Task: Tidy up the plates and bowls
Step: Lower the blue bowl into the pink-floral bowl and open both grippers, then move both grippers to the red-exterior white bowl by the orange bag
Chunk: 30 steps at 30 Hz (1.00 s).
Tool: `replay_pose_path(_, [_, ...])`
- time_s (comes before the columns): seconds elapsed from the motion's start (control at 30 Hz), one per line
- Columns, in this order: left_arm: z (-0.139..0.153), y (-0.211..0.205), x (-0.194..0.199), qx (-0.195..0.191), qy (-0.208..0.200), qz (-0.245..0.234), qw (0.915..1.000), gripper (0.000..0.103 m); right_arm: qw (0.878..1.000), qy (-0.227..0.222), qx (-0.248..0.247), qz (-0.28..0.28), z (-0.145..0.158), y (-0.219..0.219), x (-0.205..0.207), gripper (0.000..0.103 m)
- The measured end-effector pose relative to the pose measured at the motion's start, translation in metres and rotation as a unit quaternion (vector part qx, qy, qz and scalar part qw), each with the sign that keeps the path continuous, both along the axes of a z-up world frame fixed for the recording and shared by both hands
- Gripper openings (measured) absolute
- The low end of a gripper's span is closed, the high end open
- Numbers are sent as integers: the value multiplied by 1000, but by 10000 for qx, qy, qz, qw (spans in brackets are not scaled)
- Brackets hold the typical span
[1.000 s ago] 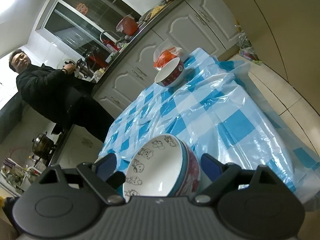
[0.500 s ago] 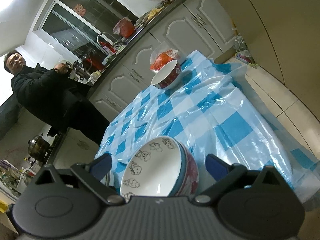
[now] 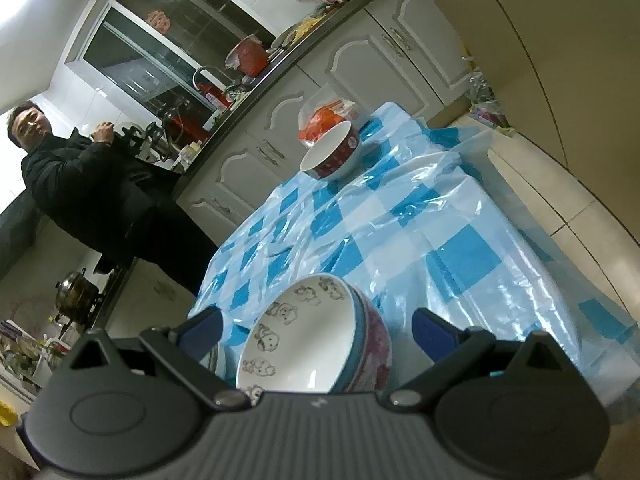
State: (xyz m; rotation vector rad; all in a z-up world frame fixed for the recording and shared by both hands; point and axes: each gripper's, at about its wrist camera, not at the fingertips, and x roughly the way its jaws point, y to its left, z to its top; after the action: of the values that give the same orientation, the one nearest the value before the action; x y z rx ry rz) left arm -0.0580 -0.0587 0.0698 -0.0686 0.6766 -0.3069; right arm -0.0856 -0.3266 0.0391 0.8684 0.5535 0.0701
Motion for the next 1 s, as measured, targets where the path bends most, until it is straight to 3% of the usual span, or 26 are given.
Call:
replay_pose_path(0.57, [10,6,34,130,-180,356,9991,103,9997,42,-161,-186,2,-25,18,102])
replay_pose_path(0.9, [20,-10,85,270,-417,375,9981,103,9994,7,-321,-102,9,-40,62,102])
replay_pose_path(1.0, [24,-16,105,124,-416,258,9987,103,9995,-29,-306,-79,9,-47,81,101])
